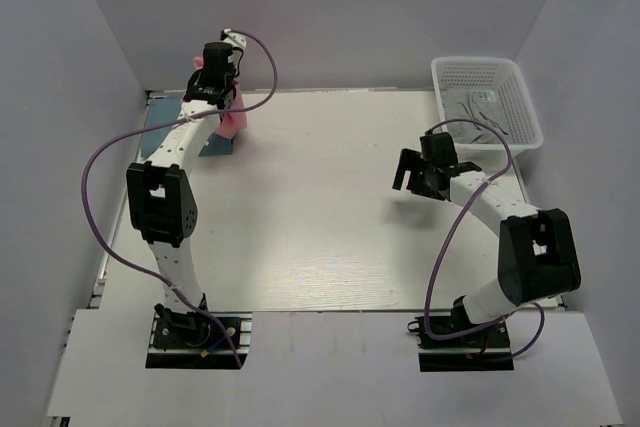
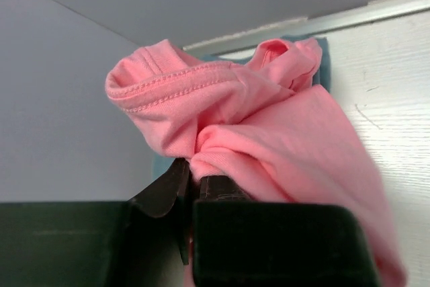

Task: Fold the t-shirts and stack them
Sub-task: Put the neatly folded tshirt into the corner of the board with the left arm

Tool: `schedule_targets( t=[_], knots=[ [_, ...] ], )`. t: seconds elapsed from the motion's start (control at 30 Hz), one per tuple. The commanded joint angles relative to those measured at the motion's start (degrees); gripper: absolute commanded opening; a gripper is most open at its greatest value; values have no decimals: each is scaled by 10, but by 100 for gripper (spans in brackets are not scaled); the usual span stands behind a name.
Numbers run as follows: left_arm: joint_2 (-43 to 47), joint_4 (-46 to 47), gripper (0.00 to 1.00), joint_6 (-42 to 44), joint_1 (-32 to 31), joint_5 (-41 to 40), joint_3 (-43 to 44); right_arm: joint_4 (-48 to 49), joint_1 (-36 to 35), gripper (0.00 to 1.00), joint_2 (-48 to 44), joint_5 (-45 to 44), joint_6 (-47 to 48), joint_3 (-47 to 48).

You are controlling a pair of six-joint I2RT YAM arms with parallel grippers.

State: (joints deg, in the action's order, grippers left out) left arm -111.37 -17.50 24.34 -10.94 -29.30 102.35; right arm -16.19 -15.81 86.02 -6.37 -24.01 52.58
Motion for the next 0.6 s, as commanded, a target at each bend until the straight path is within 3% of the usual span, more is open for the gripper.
schedule_targets(
  t=[0.0,0.33,0.57],
  knots=[
    [-27,-26,0,-14,28,37,42,-9,1,90,13,-15,-2,31],
    [-132,-72,0,-61,98,89,118,-32,2,90,39,-15,-2,66],
    [-235,-126,0,-139,150,84,239,-39,1,90,50,-14,-2,83]
  ],
)
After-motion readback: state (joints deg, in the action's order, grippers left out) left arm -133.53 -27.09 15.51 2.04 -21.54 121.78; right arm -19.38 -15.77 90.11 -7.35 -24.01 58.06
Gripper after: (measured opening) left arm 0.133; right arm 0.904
